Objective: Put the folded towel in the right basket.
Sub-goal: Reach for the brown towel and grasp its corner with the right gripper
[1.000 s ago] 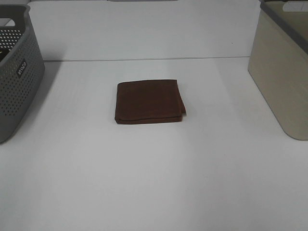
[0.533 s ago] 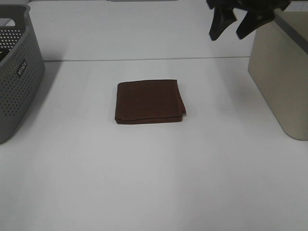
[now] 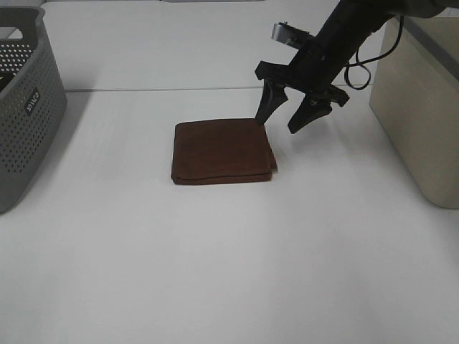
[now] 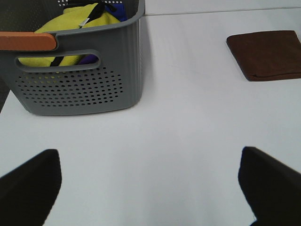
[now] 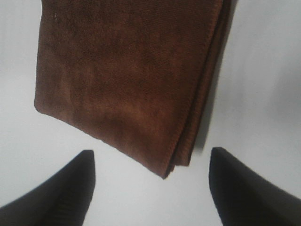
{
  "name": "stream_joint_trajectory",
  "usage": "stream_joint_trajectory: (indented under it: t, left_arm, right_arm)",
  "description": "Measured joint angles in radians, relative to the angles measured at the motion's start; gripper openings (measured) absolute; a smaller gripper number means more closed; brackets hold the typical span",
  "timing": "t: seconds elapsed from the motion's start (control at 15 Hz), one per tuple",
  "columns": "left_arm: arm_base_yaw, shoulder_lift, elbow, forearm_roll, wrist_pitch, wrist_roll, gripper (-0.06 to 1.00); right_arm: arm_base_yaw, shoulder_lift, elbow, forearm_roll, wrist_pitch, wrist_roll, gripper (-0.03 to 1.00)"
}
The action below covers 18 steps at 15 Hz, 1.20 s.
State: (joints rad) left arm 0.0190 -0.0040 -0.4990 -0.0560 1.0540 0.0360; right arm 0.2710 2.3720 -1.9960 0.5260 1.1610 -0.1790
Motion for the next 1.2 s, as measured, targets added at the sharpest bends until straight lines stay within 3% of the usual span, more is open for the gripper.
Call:
stream_joint_trajectory:
  t: [0.27,0.67,0.8,0.93,1.2]
  left_arm:
    - [0.000,0.000,0.000,0.000,0.000,0.000,0.97]
    - [0.000,0.000,0.000,0.000,0.000,0.000,0.97]
    - [0.000,0.000,0.000,0.000,0.000,0.000,0.97]
    - [0.000,0.000,0.000,0.000,0.000,0.000,0.97]
    - [0.000,0.000,0.000,0.000,0.000,0.000,0.97]
  right_arm:
    - [0.000,0.135,-0.123,0.033,0.011,-0.014,0.65]
    - [0.000,0.205,-0.143,0.043,-0.019,-0.030,0.65]
    - [0.000,0.221,-0.147,0.094,-0.034,-0.047,0.65]
    - [0.000,0.237,-0.149,0.163,-0.054,-0.074,0.54]
    - [0.000,0.256,-0.149,0.198,-0.079,-0.082,0.10]
